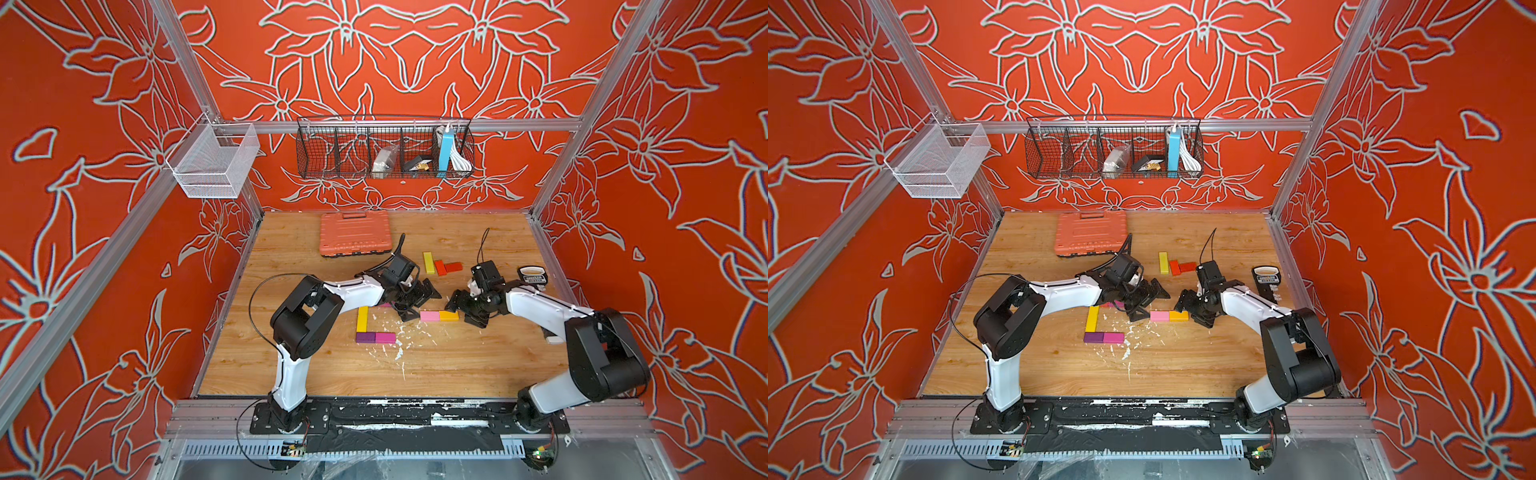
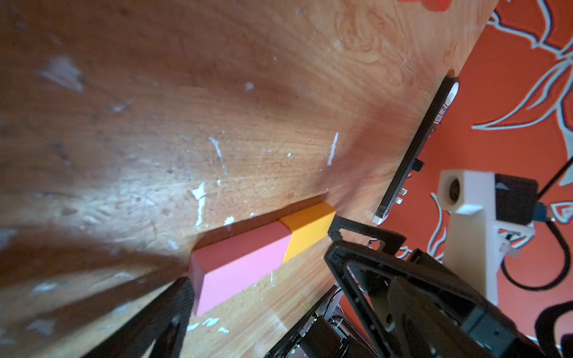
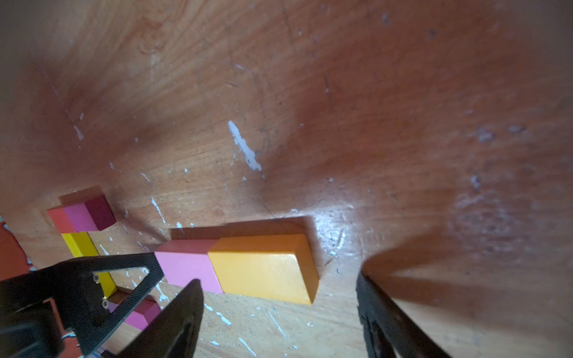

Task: Assemble the letter c with building blocks
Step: Assemble the building block at the center of the board, then pick up the building block from the center of the board.

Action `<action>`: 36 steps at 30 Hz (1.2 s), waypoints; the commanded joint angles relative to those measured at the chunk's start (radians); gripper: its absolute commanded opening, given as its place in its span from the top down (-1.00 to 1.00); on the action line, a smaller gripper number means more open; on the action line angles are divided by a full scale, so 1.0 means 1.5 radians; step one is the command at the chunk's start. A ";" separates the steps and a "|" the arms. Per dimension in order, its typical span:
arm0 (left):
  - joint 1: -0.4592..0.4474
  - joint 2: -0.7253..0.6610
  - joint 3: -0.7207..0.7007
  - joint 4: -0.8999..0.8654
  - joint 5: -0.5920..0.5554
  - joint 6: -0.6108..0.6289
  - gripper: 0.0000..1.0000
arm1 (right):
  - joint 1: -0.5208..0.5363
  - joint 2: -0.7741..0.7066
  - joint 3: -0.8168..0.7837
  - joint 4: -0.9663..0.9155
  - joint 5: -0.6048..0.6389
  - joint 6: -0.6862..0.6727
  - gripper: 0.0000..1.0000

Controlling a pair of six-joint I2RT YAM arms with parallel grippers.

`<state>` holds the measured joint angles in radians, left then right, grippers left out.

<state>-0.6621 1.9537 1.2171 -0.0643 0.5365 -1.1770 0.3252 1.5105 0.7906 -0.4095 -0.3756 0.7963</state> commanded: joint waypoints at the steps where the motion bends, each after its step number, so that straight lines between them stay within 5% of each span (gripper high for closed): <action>1: -0.002 0.015 0.016 0.005 0.007 -0.004 -0.97 | -0.003 0.011 0.011 0.004 -0.007 -0.005 -0.59; 16: -0.002 0.011 0.010 0.008 0.008 -0.005 -0.97 | -0.003 0.007 0.015 -0.006 -0.001 -0.005 -0.59; 25: 0.033 -0.031 0.015 0.003 0.021 0.016 -0.97 | -0.008 -0.095 0.022 -0.060 0.118 0.008 -0.65; 36: 0.109 -0.018 0.234 -0.346 -0.095 0.250 -0.97 | -0.008 -0.002 0.198 -0.102 0.101 -0.084 -0.60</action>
<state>-0.5037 1.9396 1.5059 -0.3847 0.4789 -0.9428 0.3183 1.4471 1.0100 -0.5194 -0.2127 0.7330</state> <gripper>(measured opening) 0.985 0.802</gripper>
